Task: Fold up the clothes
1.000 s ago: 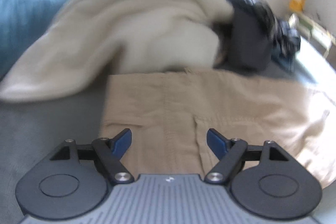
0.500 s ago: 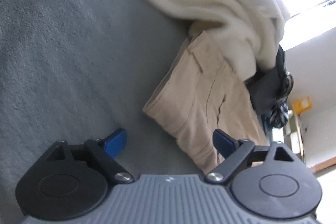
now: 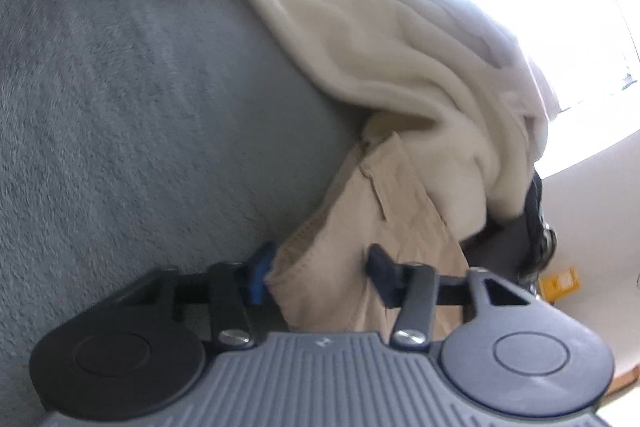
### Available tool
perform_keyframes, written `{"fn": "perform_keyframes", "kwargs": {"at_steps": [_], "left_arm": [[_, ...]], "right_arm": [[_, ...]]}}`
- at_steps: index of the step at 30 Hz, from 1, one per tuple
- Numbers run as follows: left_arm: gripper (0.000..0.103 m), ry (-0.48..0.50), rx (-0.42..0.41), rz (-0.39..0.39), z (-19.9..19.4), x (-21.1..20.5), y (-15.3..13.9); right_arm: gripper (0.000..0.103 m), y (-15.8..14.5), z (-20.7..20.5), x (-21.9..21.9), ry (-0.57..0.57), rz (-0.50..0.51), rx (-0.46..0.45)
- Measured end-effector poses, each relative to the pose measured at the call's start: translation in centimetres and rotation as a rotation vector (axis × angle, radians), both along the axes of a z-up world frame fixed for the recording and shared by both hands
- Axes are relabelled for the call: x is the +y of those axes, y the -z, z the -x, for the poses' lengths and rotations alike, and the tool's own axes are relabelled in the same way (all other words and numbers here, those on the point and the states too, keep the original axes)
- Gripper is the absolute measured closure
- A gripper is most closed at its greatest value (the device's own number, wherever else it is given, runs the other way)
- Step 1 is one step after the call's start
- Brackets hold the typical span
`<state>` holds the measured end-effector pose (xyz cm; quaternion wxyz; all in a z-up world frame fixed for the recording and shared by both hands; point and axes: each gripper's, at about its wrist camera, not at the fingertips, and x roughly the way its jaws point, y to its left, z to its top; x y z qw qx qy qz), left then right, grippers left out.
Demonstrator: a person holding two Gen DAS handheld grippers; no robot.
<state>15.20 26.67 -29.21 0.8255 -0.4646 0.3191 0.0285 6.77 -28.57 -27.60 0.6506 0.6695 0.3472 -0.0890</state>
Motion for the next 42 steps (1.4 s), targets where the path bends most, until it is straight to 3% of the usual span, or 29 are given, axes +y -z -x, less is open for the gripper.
{"fn": "perform_keyframes", "kwargs": {"at_steps": [3, 7, 9, 15, 18, 22, 24, 26, 30, 36, 42], "left_arm": [[0.073, -0.019, 0.010, 0.000, -0.2, -0.1, 0.0], [0.079, -0.036, 0.018, 0.013, -0.1, 0.0, -0.3], [0.086, -0.048, 0.014, 0.037, 0.1, 0.3, -0.4], [0.089, -0.052, 0.026, 0.054, -0.3, 0.5, -0.3], [0.089, -0.052, 0.032, 0.059, -0.6, 0.5, 0.1], [0.091, -0.059, 0.018, 0.040, -0.6, 0.1, 0.0], [0.094, -0.070, 0.008, 0.033, -0.5, -0.1, -0.4], [0.095, -0.082, -0.003, 0.026, -0.4, -0.2, -0.8], [0.096, -0.082, -0.041, 0.015, -0.2, 0.1, -1.9], [0.096, -0.105, -0.031, 0.080, 0.7, 2.6, -1.9], [0.096, -0.136, -0.018, -0.021, 2.9, 5.8, -3.6]], "right_arm": [[0.050, -0.1, 0.0, -0.1, 0.051, 0.002, 0.004], [0.050, -1.1, -0.2, -0.7, 0.069, 0.087, -0.004], [0.049, -1.3, 0.5, -0.9, 0.116, 0.064, 0.006], [0.047, -1.9, 4.3, -4.4, 0.254, 0.121, 0.050], [0.042, -1.1, 3.8, -5.8, 0.255, 0.126, 0.037], [0.038, 0.4, 1.2, -6.6, 0.195, 0.085, -0.056], [0.045, 0.4, 0.0, -6.1, 0.178, 0.106, -0.077], [0.096, 0.3, -0.4, -5.4, 0.164, 0.140, -0.057], [0.098, -0.5, 0.6, -4.3, 0.184, 0.199, -0.068], [0.098, -1.7, 1.3, -3.2, 0.136, 0.226, -0.081], [0.098, -2.3, 1.9, -0.5, 0.021, 0.199, -0.052]]}}
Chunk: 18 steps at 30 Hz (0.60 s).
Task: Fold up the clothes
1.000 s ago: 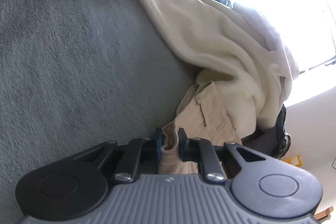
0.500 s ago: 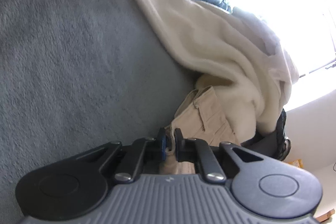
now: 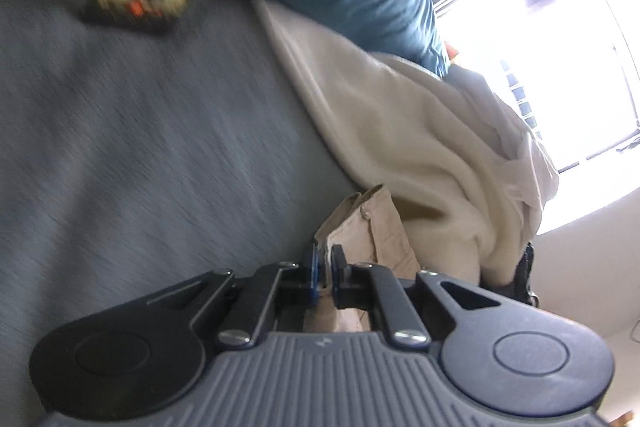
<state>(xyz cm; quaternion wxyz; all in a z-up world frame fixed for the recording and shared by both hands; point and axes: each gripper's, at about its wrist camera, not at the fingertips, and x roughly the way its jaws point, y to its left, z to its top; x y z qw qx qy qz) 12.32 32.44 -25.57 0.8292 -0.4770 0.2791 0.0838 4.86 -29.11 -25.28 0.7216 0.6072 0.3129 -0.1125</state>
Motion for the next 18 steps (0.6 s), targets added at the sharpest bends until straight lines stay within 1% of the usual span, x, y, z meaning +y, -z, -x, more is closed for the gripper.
{"fn": "perform_keyframes", "kwargs": {"at_steps": [3, 4, 5, 6, 7, 8, 9, 10, 11, 12, 13, 15, 16, 18], "left_arm": [[0.096, -0.017, 0.019, -0.097, 1.2, 2.1, -1.8], [0.095, -0.004, 0.043, -0.107, 1.2, 2.6, -1.8], [0.092, 0.018, 0.074, -0.108, 1.0, 3.1, -1.6], [0.084, 0.029, 0.103, -0.133, 1.2, 3.4, -1.7], [0.079, 0.036, 0.132, -0.168, 1.5, 3.6, -1.9], [0.073, 0.045, 0.143, -0.224, 1.6, 3.5, -2.4], [0.065, 0.051, 0.140, -0.295, 1.7, 3.2, -3.2], [0.060, 0.056, 0.133, -0.368, 1.8, 2.8, -4.1], [0.050, 0.052, 0.118, -0.442, 2.0, 2.4, -5.1], [0.044, 0.044, 0.098, -0.516, 2.1, 1.8, -6.2], [0.042, 0.048, 0.075, -0.583, 2.2, 1.1, -7.1], [0.040, 0.079, 0.029, -0.696, 2.2, -0.6, -8.6], [0.040, 0.120, 0.006, -0.737, 1.9, -1.8, -9.0], [0.035, 0.228, -0.042, -0.801, 1.0, -4.9, -9.3]], "right_arm": [[0.098, -0.1, 0.5, 1.5, -0.073, -0.024, 0.015], [0.097, 0.0, 0.4, 1.9, -0.104, -0.019, 0.036], [0.094, 0.2, 0.3, 2.0, -0.132, -0.015, 0.066], [0.093, 0.5, 0.2, 2.2, -0.160, -0.010, 0.095], [0.088, 0.8, 0.0, 2.1, -0.182, -0.012, 0.128], [0.084, 1.0, 0.0, 1.6, -0.198, -0.029, 0.152], [0.082, 1.1, -0.1, 1.1, -0.216, -0.056, 0.162], [0.074, 1.0, 0.0, 0.5, -0.234, -0.071, 0.175], [0.061, 0.4, 0.3, -0.2, -0.251, -0.063, 0.190], [0.055, -0.5, 0.8, -0.9, -0.265, -0.044, 0.201], [0.045, -1.4, 1.2, -1.8, -0.274, -0.020, 0.210], [0.045, -3.5, 3.0, -3.9, -0.262, 0.034, 0.213], [0.045, -4.5, 4.0, -5.1, -0.247, 0.060, 0.204], [0.045, -6.7, 5.4, -7.7, -0.198, 0.152, 0.161]]}}
